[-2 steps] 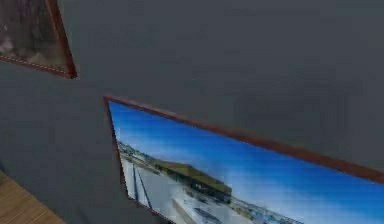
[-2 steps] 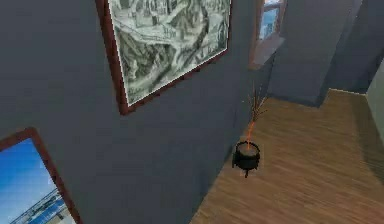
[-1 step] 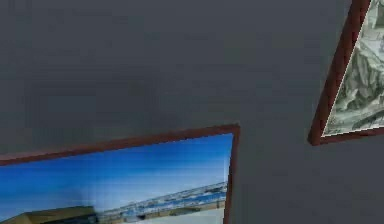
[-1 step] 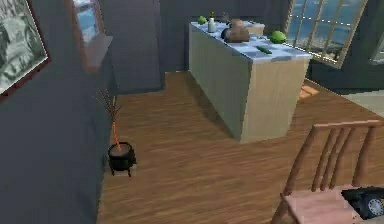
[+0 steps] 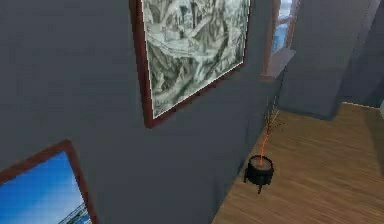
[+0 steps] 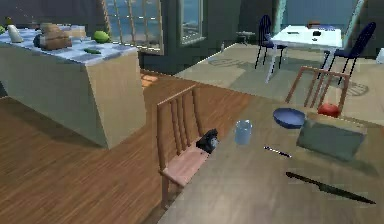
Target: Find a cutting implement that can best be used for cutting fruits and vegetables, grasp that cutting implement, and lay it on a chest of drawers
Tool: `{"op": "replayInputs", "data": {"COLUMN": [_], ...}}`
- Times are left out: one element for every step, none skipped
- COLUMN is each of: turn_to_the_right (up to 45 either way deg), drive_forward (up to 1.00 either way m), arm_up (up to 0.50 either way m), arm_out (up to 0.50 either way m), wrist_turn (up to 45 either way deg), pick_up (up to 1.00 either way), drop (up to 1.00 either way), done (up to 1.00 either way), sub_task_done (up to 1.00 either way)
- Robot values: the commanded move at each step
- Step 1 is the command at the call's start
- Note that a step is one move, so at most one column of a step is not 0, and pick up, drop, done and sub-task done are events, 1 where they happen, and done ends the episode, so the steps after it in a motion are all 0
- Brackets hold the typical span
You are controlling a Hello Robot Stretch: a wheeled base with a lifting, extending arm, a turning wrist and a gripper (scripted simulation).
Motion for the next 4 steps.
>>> {"op": "replayInputs", "data": {"turn_to_the_right": [36.0,0.0,0.0,0.0], "drive_forward": [0.0,0.0,0.0,0.0], "arm_up": [0.0,0.5,0.34,0.0], "arm_out": [0.0,0.0,0.0,0.48], "wrist_turn": [0.0,0.0,0.0,0.0], "pick_up": [0.0,0.0,0.0,0.0], "drop": [0.0,0.0,0.0,0.0], "done": [0.0,0.0,0.0,0.0], "sub_task_done": [0.0,0.0,0.0,0.0]}}
